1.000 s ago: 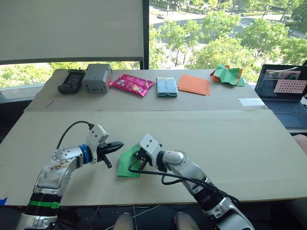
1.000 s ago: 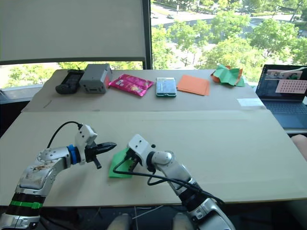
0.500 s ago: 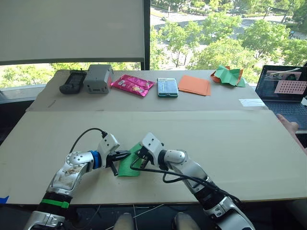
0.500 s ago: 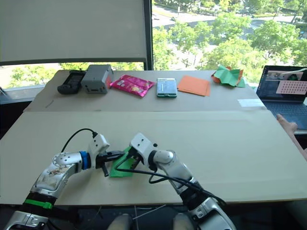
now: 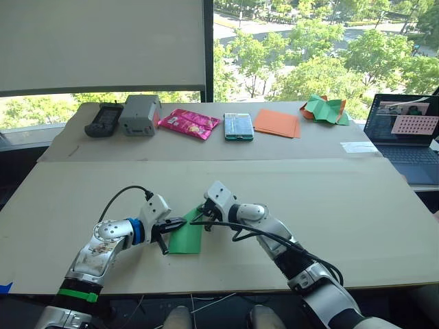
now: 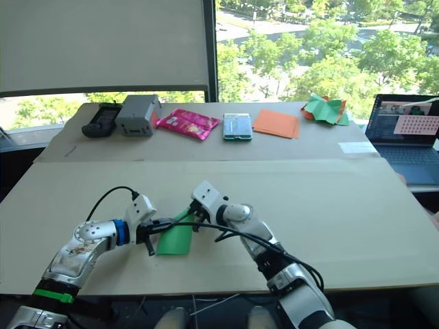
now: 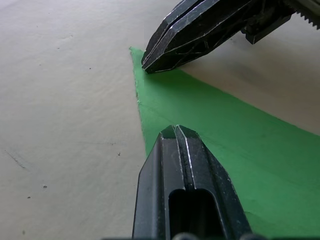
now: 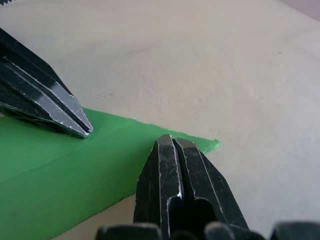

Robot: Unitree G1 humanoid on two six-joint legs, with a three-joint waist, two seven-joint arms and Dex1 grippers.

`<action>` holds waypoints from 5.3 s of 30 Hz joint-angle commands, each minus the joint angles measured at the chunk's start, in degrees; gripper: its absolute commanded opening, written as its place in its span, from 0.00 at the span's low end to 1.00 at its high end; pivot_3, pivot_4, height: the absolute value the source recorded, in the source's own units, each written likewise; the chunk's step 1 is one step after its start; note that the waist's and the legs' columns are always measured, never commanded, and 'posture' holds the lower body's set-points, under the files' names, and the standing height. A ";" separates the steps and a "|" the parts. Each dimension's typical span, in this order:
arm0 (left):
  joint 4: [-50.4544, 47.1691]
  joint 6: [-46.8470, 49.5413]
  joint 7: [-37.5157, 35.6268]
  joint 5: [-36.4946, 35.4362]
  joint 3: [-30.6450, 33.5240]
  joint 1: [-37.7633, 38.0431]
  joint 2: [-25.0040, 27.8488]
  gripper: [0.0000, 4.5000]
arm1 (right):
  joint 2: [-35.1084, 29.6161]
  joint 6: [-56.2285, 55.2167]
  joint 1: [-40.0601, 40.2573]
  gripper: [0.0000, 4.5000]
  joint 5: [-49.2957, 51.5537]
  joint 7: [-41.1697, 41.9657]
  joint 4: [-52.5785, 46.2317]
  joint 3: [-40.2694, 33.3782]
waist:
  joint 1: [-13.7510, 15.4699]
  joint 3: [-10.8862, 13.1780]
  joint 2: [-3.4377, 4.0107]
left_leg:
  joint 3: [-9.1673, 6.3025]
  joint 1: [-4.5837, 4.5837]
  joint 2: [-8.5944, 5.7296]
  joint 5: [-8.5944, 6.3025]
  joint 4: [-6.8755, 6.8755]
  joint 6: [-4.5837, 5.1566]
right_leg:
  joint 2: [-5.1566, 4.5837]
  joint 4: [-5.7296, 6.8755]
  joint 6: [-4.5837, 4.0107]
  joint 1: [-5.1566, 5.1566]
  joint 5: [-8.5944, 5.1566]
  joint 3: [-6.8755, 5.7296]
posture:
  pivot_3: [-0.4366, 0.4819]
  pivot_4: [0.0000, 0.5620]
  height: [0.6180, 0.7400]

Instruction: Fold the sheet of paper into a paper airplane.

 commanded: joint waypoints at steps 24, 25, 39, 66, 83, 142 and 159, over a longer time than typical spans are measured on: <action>-2.36 2.88 -0.48 0.81 -0.42 3.18 1.77 0.00 | -2.03 -1.49 14.16 0.01 -1.94 9.64 -9.49 5.88 | -0.34 -0.50 0.15 | 0.01 0.10 0.00 -0.02 -0.01 -0.03 | -0.02 -0.02 -0.03 0.01 -0.03 0.02 | 0.48 0.27 0.72; -2.34 2.93 -0.53 0.77 -0.42 3.13 1.82 0.00 | -2.21 -1.02 14.48 0.01 -1.98 9.90 -9.92 6.10 | -0.42 -0.50 0.15 | 0.01 0.11 0.00 -0.02 -0.01 -0.03 | -0.03 -0.02 -0.03 0.01 -0.03 0.03 | 0.48 0.27 0.72; -2.42 3.09 -0.99 0.91 -0.65 3.27 2.21 0.00 | -7.61 7.93 18.88 0.01 -0.68 17.14 -19.56 11.55 | -0.33 -0.53 0.12 | 0.02 0.14 0.00 -0.07 -0.01 -0.11 | -0.08 -0.10 -0.05 0.00 -0.04 0.01 | 0.48 0.27 0.72; -9.94 6.36 -1.43 -4.65 5.05 2.98 4.33 0.00 | -13.98 16.70 22.70 0.01 13.57 13.63 -44.14 -6.38 | 0.19 0.41 -0.28 | 0.00 -0.20 0.01 -0.20 -0.01 -0.33 | -0.09 -0.72 -0.04 -0.18 -0.05 -0.04 | 0.48 0.27 0.72; 11.74 -24.82 -21.39 2.40 1.49 -13.69 12.19 0.40 | -12.59 22.46 23.51 0.00 13.94 0.21 -49.81 -7.59 | 0.95 0.62 -0.40 | 0.22 -0.77 0.01 -0.19 -0.03 -0.30 | -0.18 -0.97 -0.06 -0.75 -0.03 -0.03 | 0.48 0.27 0.72; -28.26 26.88 -5.95 10.47 -4.79 -11.15 5.05 0.57 | -23.13 19.08 22.23 0.74 12.76 -1.61 -58.09 -10.26 | 0.31 0.63 -0.49 | 0.00 -0.83 -0.09 0.28 0.14 0.40 | 0.11 -0.24 0.08 -0.04 0.11 0.20 | 0.48 0.27 0.72; -15.23 22.42 -2.21 -7.51 18.44 -4.95 6.55 0.57 | -19.59 2.60 17.07 0.99 -3.89 -3.07 -45.53 5.43 | 0.55 0.62 -0.57 | 0.09 -0.78 -0.07 0.21 0.12 0.26 | 0.03 -0.51 0.06 -0.02 0.10 0.12 | 0.48 0.27 0.72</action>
